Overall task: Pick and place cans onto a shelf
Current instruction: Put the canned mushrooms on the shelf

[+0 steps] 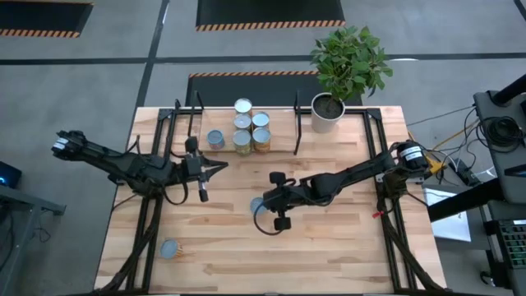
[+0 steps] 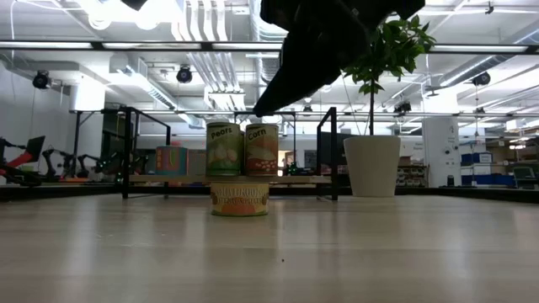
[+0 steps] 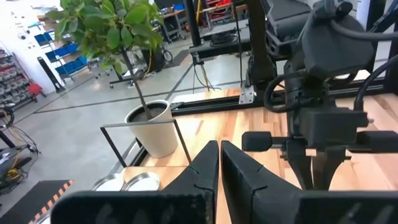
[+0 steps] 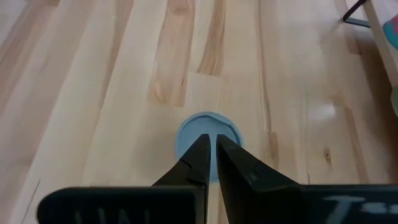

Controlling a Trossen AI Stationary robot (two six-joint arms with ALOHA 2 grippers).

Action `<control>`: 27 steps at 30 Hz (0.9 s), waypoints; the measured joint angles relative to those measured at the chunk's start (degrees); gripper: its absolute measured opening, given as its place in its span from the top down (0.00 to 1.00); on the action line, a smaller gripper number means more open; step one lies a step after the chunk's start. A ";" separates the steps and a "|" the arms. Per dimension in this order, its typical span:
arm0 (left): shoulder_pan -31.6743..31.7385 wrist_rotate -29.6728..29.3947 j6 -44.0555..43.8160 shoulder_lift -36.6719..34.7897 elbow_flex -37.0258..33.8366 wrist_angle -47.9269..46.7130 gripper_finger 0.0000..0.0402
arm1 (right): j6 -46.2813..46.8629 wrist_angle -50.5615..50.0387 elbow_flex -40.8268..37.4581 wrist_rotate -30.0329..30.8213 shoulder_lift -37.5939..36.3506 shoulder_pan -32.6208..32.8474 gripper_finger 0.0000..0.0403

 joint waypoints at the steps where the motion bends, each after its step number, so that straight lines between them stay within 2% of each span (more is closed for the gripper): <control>1: 0.00 0.00 0.02 0.29 0.35 0.04 1.00 | 0.21 0.26 -0.12 0.02 0.00 0.00 0.96; 7: 0.00 -0.02 0.11 1.05 1.22 0.13 1.00 | 2.40 0.32 -0.15 -0.02 0.00 0.00 0.94; 10: 0.00 0.00 0.11 1.05 1.22 0.09 1.00 | 3.76 0.46 -0.15 -0.04 0.38 -0.02 0.88; 14: 0.00 -0.02 0.11 1.05 1.25 0.08 1.00 | 4.74 0.72 -0.23 0.01 1.36 0.00 0.72; 22: 0.00 -0.02 0.11 0.99 1.31 0.12 1.00 | 7.07 2.33 -0.15 0.04 3.75 -0.03 0.31; 27: 0.00 -0.02 0.11 0.94 1.31 0.16 1.00 | 7.33 2.82 -0.15 0.01 6.44 -0.24 0.15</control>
